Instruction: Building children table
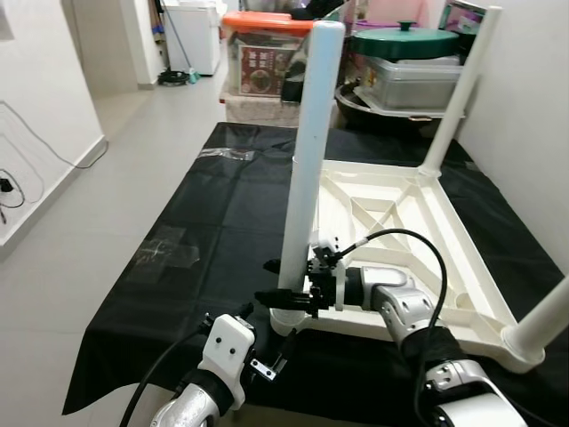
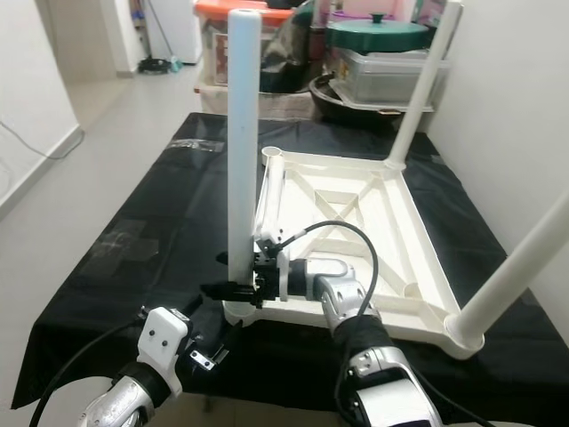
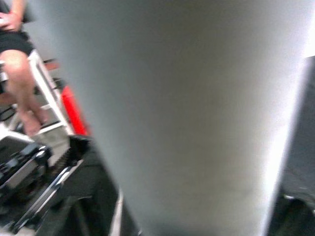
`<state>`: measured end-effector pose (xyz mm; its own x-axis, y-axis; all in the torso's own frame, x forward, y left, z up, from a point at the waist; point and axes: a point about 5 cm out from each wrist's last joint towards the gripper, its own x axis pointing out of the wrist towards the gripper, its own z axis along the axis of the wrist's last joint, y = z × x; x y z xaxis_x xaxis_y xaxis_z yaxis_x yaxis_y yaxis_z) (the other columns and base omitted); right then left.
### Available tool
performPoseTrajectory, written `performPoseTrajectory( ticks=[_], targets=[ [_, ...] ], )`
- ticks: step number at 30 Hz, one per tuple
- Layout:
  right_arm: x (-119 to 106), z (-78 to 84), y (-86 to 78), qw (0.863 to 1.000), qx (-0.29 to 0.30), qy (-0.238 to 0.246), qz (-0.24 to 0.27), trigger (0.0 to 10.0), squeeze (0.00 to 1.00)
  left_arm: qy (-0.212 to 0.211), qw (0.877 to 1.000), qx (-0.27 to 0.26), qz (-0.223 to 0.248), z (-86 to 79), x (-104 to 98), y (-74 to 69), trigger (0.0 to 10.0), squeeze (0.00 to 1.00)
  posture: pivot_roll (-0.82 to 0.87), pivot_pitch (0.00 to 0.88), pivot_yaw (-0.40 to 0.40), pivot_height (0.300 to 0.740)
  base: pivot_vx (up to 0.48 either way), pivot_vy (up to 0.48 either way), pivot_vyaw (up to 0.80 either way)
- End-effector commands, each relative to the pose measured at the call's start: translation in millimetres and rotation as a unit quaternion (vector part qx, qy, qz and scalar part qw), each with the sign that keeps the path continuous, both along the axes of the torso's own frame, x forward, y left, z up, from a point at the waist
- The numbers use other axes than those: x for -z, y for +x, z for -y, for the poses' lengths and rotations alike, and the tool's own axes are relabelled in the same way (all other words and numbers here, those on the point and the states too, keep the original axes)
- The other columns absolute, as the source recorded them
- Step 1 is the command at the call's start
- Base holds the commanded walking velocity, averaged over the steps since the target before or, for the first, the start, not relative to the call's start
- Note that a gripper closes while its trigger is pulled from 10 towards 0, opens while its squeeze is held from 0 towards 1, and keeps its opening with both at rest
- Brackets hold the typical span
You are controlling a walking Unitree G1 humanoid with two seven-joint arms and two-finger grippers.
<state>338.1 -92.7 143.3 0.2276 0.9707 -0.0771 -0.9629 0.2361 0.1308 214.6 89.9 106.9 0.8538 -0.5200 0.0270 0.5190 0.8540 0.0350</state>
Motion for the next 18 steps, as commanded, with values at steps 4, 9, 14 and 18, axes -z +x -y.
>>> performPoseTrajectory(
  ticks=[4, 9, 14, 18],
  targets=[
    [-3, -4.1, 1.4, 0.999, 0.029, 0.019, 0.016, 0.0, 0.00, 0.006, 1.000, 0.001, 0.000, 0.1, 2, -0.8, 10.0, 0.00, 0.14, 0.000, -0.071, 0.740, 0.000, 0.000, 0.00],
    [2, 3.4, 10.1, 0.985, 0.172, 0.027, 0.017, 0.0, 0.00, 0.004, 1.000, 0.001, -0.002, 0.3, 2, -1.0, 10.0, 0.00, 0.14, 0.000, -0.070, 0.740, 0.000, 0.000, 0.00],
    [9, 30.2, 24.4, 0.896, 0.444, 0.000, 0.025, 0.0, 0.00, 0.004, 1.000, 0.003, -0.003, -0.2, 3, -1.6, 10.0, 0.00, 0.13, 0.000, -0.064, 0.740, 0.000, 0.000, 0.00],
    [23, 57.7, 7.8, 0.737, 0.676, -0.011, -0.015, 0.0, 0.00, 0.003, 1.000, 0.005, -0.005, -0.5, 3, -1.9, 10.0, 0.00, 0.13, 0.000, -0.064, 0.740, 0.000, 0.000, 0.00]
  ],
)
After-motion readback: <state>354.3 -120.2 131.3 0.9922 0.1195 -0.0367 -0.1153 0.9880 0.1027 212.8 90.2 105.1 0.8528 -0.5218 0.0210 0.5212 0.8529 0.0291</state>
